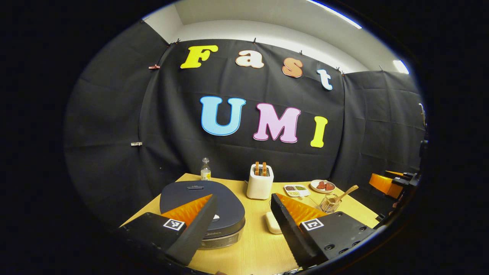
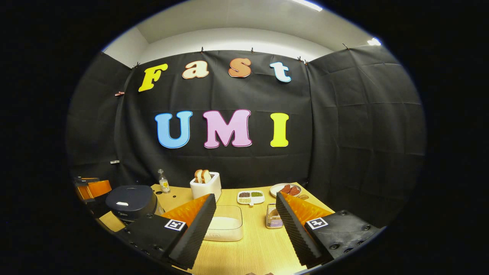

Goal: Close the left gripper, press the button to open the rice cooker; take a wooden spoon from the chopstick holder with the right hand, scoop a spoonful of rice and pour it into the rice cooker, then put the wooden spoon back into the chopstick holder.

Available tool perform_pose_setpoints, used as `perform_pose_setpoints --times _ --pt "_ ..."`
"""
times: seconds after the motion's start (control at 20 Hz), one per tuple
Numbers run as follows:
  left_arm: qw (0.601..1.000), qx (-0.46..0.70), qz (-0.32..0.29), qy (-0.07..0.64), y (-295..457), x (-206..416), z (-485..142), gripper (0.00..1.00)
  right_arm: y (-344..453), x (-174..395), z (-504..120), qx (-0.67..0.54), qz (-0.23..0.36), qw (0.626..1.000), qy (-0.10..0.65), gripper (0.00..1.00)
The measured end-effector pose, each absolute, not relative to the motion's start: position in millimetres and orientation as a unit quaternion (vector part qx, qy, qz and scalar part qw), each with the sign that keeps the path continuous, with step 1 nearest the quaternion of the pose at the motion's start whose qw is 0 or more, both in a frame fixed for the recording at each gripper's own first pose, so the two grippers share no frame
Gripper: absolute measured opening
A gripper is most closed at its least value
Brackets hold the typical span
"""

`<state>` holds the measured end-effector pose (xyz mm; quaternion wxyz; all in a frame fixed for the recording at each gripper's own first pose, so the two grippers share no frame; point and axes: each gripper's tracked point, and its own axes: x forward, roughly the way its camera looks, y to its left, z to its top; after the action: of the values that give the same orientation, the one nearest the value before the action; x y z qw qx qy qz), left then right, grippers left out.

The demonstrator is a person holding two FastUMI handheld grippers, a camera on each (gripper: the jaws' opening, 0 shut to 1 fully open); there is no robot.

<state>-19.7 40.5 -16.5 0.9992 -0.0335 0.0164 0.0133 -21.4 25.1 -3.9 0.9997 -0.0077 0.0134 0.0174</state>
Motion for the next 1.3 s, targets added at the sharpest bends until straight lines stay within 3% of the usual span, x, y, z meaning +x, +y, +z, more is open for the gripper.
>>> perform_pose_setpoints --times 0.4,0.5,0.65,0.7,0.75,0.8,0.85,0.95,1.3 --pt "0.998 -0.018 0.025 0.047 68.8 -3.3 -13.6 0.92 14.3 -21.1 -17.0 -0.002 0.006 1.000 0.030 0.99" --pt "0.998 -0.008 0.015 0.056 74.0 3.1 -11.8 0.80 10.4 -24.4 -18.7 -0.002 0.001 0.999 0.033 0.99" --pt "0.996 0.005 0.003 0.092 87.2 15.2 -23.2 0.53 4.2 -28.0 -24.3 0.002 -0.009 0.999 0.040 0.99" --pt "0.995 0.002 -0.003 0.102 89.1 18.1 -27.9 0.51 3.8 -28.4 -28.1 0.004 -0.012 0.999 0.046 0.99" --pt "0.994 -0.001 -0.006 0.109 93.9 23.9 -31.9 0.36 3.1 -30.4 -31.0 0.003 -0.013 0.999 0.052 0.99" --pt "0.993 -0.004 -0.010 0.119 96.0 28.8 -36.5 0.31 2.1 -33.4 -32.3 0.002 -0.015 0.998 0.055 0.99" --pt "0.992 -0.005 -0.011 0.127 100.5 32.2 -42.7 0.19 1.1 -35.3 -33.0 -0.001 -0.016 0.998 0.057 0.99" --pt "0.989 -0.010 -0.016 0.145 105.2 39.6 -52.2 0.07 -1.1 -40.6 -35.1 -0.004 -0.019 0.998 0.062 0.99" --pt "0.976 -0.057 -0.023 0.211 109.1 63.4 -102.4 0.06 -19.5 -52.1 -43.9 -0.007 -0.038 0.995 0.089 0.99"
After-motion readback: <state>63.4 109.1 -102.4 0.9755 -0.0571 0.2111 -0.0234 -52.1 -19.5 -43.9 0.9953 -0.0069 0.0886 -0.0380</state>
